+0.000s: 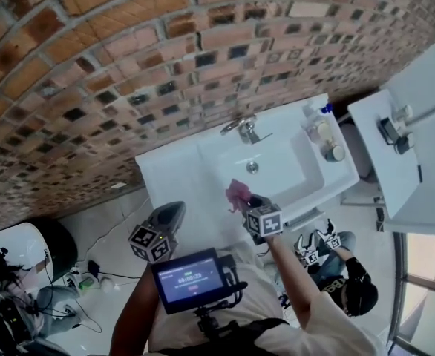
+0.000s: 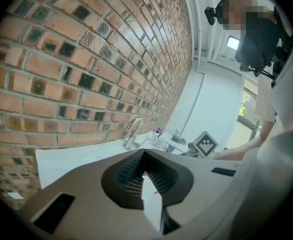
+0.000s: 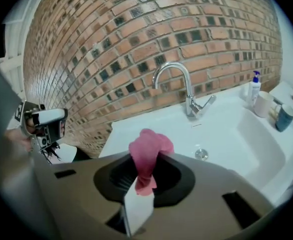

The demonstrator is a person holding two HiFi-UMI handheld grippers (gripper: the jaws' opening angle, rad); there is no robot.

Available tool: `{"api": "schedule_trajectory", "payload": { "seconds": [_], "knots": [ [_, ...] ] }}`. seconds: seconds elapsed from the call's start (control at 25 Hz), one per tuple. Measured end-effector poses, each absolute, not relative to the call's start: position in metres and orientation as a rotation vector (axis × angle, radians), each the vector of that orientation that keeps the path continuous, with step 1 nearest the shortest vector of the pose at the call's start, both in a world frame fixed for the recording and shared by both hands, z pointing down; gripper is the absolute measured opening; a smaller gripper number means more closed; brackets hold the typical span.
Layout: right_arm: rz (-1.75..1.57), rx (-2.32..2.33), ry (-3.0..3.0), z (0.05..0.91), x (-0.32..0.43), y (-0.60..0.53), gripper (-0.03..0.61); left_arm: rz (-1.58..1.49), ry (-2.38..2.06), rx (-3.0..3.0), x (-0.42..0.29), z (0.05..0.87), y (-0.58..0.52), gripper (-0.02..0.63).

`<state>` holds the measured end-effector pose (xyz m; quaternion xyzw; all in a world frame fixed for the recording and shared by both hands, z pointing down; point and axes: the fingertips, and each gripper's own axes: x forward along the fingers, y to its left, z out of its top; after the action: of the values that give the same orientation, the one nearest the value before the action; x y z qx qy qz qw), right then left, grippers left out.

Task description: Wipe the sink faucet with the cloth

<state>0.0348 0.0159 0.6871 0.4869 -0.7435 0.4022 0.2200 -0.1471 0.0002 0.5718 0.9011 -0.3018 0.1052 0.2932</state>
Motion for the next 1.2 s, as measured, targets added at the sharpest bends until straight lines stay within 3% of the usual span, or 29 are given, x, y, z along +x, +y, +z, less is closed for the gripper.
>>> {"api": "schedule_trajectory", "payload": {
  "seconds": [0.76,1.2],
  "knots": [
    [0.995,1.644,-1.899,0.759,0.073,-0.157,0.087,0.394,-0.864,2.365,-0.136,0.575,-0.026,-0.006],
    [1.207,1.822,-1.652,0.829,0.092,-0.233,0.086,0.384,-0.938,2.302,-0.150,0.578,-0.032,-0.006]
  ]
}}
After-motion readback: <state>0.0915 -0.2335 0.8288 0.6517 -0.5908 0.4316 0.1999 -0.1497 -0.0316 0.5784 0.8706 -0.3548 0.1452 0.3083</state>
